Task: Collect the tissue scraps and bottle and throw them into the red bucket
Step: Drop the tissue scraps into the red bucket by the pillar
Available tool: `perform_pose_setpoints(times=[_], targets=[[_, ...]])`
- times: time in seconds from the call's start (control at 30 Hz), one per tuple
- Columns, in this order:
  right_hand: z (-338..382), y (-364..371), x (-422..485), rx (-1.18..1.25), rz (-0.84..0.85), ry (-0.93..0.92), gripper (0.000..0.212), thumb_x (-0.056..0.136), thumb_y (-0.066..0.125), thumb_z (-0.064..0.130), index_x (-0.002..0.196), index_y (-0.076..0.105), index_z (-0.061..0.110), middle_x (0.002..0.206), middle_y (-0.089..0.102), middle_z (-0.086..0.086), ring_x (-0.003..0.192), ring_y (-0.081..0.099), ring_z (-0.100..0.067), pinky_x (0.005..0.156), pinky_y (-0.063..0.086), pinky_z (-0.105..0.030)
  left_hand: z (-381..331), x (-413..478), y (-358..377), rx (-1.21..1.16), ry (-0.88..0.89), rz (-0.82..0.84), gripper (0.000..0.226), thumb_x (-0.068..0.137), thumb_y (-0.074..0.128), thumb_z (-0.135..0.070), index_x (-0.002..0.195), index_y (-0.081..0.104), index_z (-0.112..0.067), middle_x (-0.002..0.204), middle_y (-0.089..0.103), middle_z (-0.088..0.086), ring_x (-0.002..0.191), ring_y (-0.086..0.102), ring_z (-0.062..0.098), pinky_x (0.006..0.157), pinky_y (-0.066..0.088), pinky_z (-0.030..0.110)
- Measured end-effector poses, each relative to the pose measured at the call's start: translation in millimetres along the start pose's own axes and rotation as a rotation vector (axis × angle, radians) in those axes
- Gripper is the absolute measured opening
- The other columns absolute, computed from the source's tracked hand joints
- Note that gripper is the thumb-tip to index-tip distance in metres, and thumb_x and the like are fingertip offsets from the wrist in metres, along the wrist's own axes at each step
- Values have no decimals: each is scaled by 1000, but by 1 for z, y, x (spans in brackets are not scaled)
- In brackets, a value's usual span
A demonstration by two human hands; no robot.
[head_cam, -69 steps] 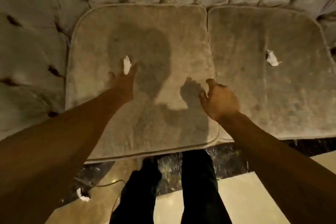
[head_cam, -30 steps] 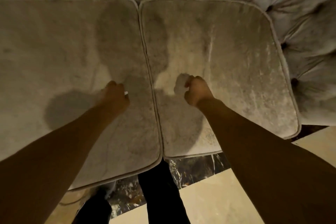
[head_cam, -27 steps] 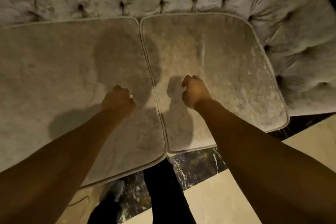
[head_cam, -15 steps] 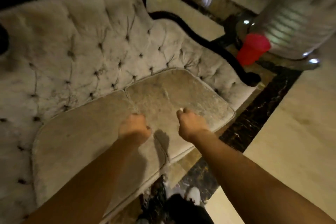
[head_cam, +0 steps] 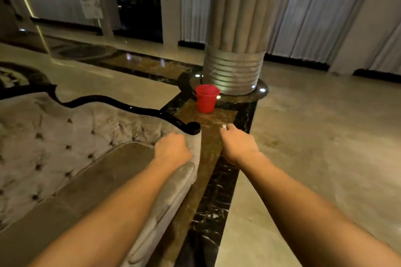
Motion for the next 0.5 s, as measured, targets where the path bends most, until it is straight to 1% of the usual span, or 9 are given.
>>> perform_pose_setpoints(times=[0.07, 0.13, 0.2, 0.3, 0.4, 0.5], targets=[[-66, -17, -12, -26, -35, 40, 33, 85, 56, 10, 117, 50, 12, 115, 50, -11, 98, 59, -36, 68, 48, -43, -67, 17, 6, -7, 79, -18, 20, 77, 53, -24, 91, 62, -13, 103, 56, 7, 91, 60, 31, 66, 40, 35], [-123, -27, -23, -55, -25, 82, 33, 84, 58, 10, 117, 51, 11, 114, 49, -11, 96, 59, -35, 69, 51, -43, -121, 28, 15, -33, 135, -27, 17, 76, 51, -23, 87, 60, -15, 101, 53, 5, 84, 56, 28, 63, 39, 35], [-171, -31, -28, -66, -15, 129, 32, 85, 57, 10, 116, 51, 11, 113, 50, -11, 96, 58, -34, 71, 52, -43, -161, 37, 25, -55, 166, -25, 13, 75, 51, -23, 83, 57, -17, 99, 53, 4, 80, 54, 25, 62, 40, 34], [-225, -28, -25, -51, -22, 171, 27, 84, 53, 10, 111, 51, 12, 111, 51, -11, 95, 58, -34, 68, 47, -41, -203, 58, 36, -35, 186, -17, 17, 74, 53, -25, 88, 60, -17, 99, 53, 3, 85, 57, 28, 65, 41, 35], [-264, -16, -4, -30, -33, 186, 26, 84, 53, 12, 110, 53, 14, 110, 52, -10, 93, 58, -33, 66, 44, -40, -227, 93, 46, -11, 176, -23, 19, 73, 52, -26, 89, 60, -18, 98, 53, 2, 86, 57, 28, 65, 41, 35], [-295, 4, 33, -12, -27, 209, 27, 83, 55, 9, 110, 52, 13, 111, 51, -11, 93, 58, -34, 67, 47, -41, -243, 139, 60, 12, 192, -27, 17, 73, 51, -28, 86, 58, -20, 97, 52, 1, 85, 57, 26, 65, 42, 35]])
Point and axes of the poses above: each hand's wrist, its own x-axis towards the middle knuckle, its own y-axis out of the palm, z = x × y, the point moved 4 cm from there along x, towards the middle knuckle
